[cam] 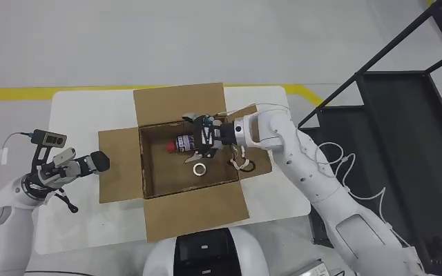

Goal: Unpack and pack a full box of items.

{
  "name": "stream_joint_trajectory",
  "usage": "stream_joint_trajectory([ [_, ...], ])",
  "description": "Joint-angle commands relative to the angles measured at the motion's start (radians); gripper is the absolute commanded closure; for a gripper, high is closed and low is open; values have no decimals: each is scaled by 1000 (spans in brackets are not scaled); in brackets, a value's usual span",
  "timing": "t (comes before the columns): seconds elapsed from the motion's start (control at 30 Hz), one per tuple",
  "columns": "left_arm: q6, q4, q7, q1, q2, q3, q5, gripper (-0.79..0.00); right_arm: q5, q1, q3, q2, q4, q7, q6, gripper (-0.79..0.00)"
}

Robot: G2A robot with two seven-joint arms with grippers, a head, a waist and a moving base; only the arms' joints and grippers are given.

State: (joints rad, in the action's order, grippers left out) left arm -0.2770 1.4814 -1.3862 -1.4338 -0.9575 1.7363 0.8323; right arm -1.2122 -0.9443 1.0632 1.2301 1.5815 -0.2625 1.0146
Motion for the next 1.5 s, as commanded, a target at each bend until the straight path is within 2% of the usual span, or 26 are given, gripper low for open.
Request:
stream_joint_trajectory([
  [0.0, 0, 0, 0, 0, 0, 0, 0, -785, -27, -112, 111, -29, 71, 69, -2, -785],
  [0.2, 0, 0, 0, 0, 0, 0, 0, -785, -111, -329, 346, -84, 163, 322, -3, -785],
  [0.33, 0, 0, 0, 0, 0, 0, 0, -785, -122, -412, 425, -96, 170, 326, -62, -785],
  [0.9, 0, 0, 0, 0, 0, 0, 0, -785, -122, -412, 425, -96, 170, 326, -62, -785],
  [1.07, 0, 0, 0, 0, 0, 0, 0, -785, -55, -472, 550, -104, 161, 376, -166, -785],
  [1.27, 0, 0, 0, 0, 0, 0, 0, -785, 10, -538, 695, -114, 73, 429, -245, -785],
  [1.47, 0, 0, 0, 0, 0, 0, 0, -785, 13, -491, 682, -116, -107, 352, -302, -785],
])
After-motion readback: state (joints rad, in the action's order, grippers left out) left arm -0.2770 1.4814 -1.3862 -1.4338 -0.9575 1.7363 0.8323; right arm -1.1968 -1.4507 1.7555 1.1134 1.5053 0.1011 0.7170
